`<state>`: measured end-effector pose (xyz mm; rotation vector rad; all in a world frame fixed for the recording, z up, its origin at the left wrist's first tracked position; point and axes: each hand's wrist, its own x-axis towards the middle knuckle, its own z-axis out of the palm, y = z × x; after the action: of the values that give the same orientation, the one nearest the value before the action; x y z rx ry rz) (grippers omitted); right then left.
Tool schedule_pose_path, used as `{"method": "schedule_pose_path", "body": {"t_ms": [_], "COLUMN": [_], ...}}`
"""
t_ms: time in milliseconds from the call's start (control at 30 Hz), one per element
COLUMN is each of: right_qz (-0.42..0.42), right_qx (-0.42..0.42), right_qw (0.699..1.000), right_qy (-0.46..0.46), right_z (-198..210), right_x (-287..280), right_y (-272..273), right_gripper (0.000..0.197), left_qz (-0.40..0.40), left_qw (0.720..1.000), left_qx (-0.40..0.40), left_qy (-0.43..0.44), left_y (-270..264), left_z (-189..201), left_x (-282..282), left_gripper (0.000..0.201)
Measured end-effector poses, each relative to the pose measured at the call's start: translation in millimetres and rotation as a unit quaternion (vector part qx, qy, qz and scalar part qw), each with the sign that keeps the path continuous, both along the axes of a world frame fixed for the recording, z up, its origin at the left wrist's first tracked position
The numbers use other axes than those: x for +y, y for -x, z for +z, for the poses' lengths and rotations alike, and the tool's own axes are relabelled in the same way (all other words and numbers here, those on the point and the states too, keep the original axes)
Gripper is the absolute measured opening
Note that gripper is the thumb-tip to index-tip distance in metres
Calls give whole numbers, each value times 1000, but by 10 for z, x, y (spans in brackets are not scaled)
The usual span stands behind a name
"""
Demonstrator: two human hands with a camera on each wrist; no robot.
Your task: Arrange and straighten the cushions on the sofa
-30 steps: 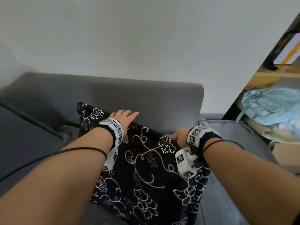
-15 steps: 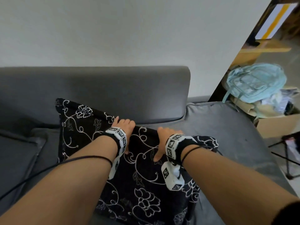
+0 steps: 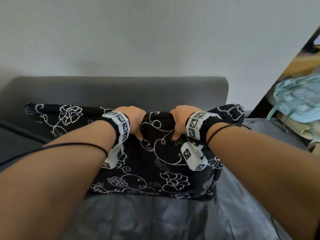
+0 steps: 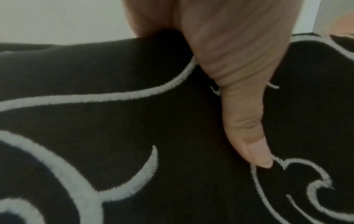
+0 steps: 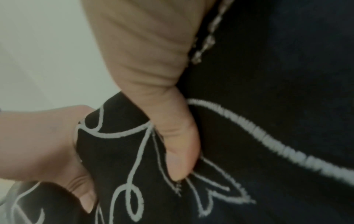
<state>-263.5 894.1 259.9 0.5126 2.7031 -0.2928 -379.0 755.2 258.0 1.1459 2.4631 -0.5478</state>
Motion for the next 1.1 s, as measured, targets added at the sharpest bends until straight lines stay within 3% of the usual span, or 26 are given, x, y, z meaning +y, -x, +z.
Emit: {"method": "schedule_pose_path", "body": {"t_ms": [300,466,600,733,900,1000,1100], "right_qz": [10,25,-51,-131,-158,-152,-145], "right_qx": [80,86,160,219,231,235,197], "right_qw": [994,987,969,953,954,957,970], "right_qy": [-76,-133,-180,-162,-106,-69,1], "right_z": [246,-210,-463,-500,-544,-546,-584], "right_x": [227,229,266,321,231,253,364], "right_y": [362,404,445,547,733,832,948], "right_gripper": [50,55,58,70,53,52,83], "left_qz": [1,11,10,47,85,109,134], "left_qw": [997,996,973,961,972,966,952], "left_qx": [62,58,139,154,146,153,160], "left_qy": [-48,-68,-181,-224,-166,-175,-222], "left_y": [344,404,466,708,908,927,956], "left_z": [338,-140,-402,-377,-422,-484,-587], "left_x": [209,243,311,323,314,323,342], "left_gripper": [46,46,63,67,54,49,73]}}
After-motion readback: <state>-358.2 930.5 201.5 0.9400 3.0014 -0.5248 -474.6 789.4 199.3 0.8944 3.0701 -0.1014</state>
